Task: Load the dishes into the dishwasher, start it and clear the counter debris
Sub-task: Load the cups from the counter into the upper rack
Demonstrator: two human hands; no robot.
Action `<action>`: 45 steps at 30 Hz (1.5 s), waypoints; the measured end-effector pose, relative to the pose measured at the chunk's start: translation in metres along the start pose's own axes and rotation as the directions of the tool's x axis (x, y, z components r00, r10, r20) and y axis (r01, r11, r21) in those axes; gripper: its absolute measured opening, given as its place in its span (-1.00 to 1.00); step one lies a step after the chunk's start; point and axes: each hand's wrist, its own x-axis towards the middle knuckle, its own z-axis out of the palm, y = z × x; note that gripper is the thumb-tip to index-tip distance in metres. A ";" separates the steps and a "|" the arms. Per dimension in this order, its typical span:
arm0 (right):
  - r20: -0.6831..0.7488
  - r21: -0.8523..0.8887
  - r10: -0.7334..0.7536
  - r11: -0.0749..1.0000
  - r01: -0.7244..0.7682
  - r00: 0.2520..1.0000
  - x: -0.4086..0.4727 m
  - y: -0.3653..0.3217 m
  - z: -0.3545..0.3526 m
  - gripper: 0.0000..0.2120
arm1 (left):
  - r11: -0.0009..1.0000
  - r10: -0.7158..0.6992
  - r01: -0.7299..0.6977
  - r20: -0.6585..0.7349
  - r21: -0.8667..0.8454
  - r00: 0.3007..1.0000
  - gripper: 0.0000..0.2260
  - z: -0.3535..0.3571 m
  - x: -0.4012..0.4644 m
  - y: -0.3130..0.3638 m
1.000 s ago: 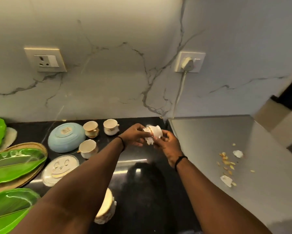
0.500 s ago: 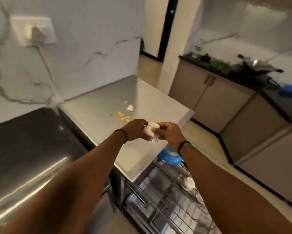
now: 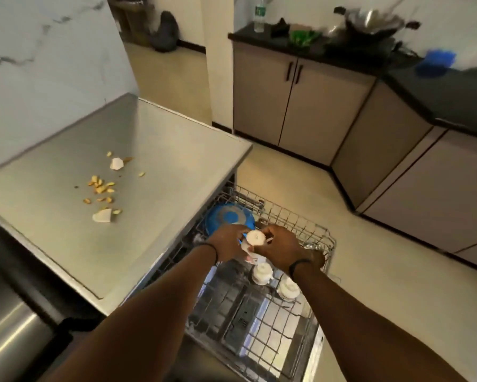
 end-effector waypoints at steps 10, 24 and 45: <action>0.048 0.097 0.064 0.993 -0.068 0.997 0.041 0.092 0.108 -0.63 | 0.972 -0.133 0.112 -0.090 -0.206 0.987 -0.68 0.099 0.045 -0.086; -0.109 -0.230 0.010 0.972 -0.035 0.994 0.111 0.140 0.192 -0.60 | 0.985 -0.172 0.167 -0.122 -0.045 0.978 -0.69 0.141 0.109 -0.151; -0.078 -0.258 0.079 0.961 -0.096 0.994 0.099 0.138 0.168 -0.55 | 0.967 -0.246 0.249 -0.054 0.046 0.968 -0.58 0.141 0.099 -0.140</action>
